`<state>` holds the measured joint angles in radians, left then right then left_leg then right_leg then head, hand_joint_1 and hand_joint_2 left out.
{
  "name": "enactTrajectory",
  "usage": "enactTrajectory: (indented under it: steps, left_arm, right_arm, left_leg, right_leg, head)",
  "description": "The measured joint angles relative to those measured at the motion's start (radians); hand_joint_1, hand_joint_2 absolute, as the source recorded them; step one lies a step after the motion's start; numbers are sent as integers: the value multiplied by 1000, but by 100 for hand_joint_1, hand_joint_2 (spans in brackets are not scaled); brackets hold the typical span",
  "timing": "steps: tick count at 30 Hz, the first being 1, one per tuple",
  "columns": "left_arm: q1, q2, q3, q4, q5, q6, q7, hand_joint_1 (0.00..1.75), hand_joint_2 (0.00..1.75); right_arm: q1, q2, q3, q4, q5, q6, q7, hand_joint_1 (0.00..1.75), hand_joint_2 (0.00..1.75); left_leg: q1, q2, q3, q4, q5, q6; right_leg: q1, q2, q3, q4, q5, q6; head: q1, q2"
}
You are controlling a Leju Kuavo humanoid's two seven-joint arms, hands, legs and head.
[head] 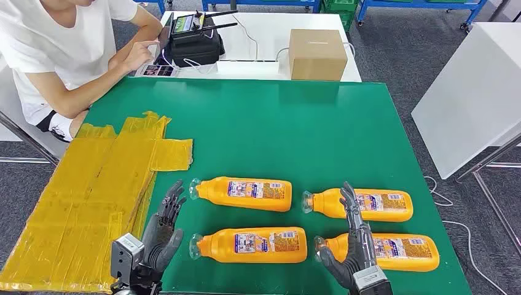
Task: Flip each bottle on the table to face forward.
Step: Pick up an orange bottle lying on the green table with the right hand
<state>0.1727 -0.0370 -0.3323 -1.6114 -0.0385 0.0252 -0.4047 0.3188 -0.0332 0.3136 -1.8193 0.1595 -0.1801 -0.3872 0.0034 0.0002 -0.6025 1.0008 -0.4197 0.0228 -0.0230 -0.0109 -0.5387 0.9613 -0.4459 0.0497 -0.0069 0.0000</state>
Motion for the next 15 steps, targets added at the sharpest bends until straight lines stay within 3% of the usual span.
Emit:
enactTrajectory:
  steps: [3, 7, 9, 10, 13, 14, 15]
  left_arm:
    - [0, 0, 0, 0, 0, 0, 0, 0, 0]
    - [0, 0, 0, 0, 0, 0, 0, 0, 175]
    - [0, 0, 0, 0, 0, 0, 0, 0, 175]
    - [0, 0, 0, 0, 0, 0, 0, 12, 175]
    - [0, 0, 0, 0, 0, 0, 0, 143, 175]
    - [0, 0, 0, 0, 0, 0, 0, 175, 175]
    - [0, 0, 0, 0, 0, 0, 0, 175, 175]
  right_arm:
    - [0, 0, 0, 0, 0, 0, 0, 0, 0]
    - [0, 0, 0, 0, 0, 0, 0, 0, 175]
    - [0, 0, 0, 0, 0, 0, 0, 0, 175]
    - [0, 0, 0, 0, 0, 0, 0, 15, 175]
    - [0, 0, 0, 0, 0, 0, 0, 130, 175]
    - [0, 0, 0, 0, 0, 0, 0, 158, 175]
    - [0, 0, 0, 0, 0, 0, 0, 164, 175]
  left_leg:
    - [0, 0, 0, 0, 0, 0]
    - [0, 0, -1, 0, 0, 0]
    - [0, 0, -1, 0, 0, 0]
    - [0, 0, -1, 0, 0, 0]
    - [0, 0, -1, 0, 0, 0]
    - [0, 0, -1, 0, 0, 0]
    - [0, 0, -1, 0, 0, 0]
  right_leg:
    - [0, 0, 0, 0, 0, 0]
    - [0, 0, 0, 0, 0, 0]
    - [0, 0, 0, 0, 0, 0]
    - [0, 0, 0, 0, 0, 0]
    - [0, 0, 0, 0, 0, 0]
    - [0, 0, 0, 0, 0, 0]
    - [0, 0, 0, 0, 0, 0]
  head:
    - [0, 0]
    - [0, 0]
    - [0, 0]
    - [0, 0]
    - [0, 0]
    - [0, 0]
    - [0, 0]
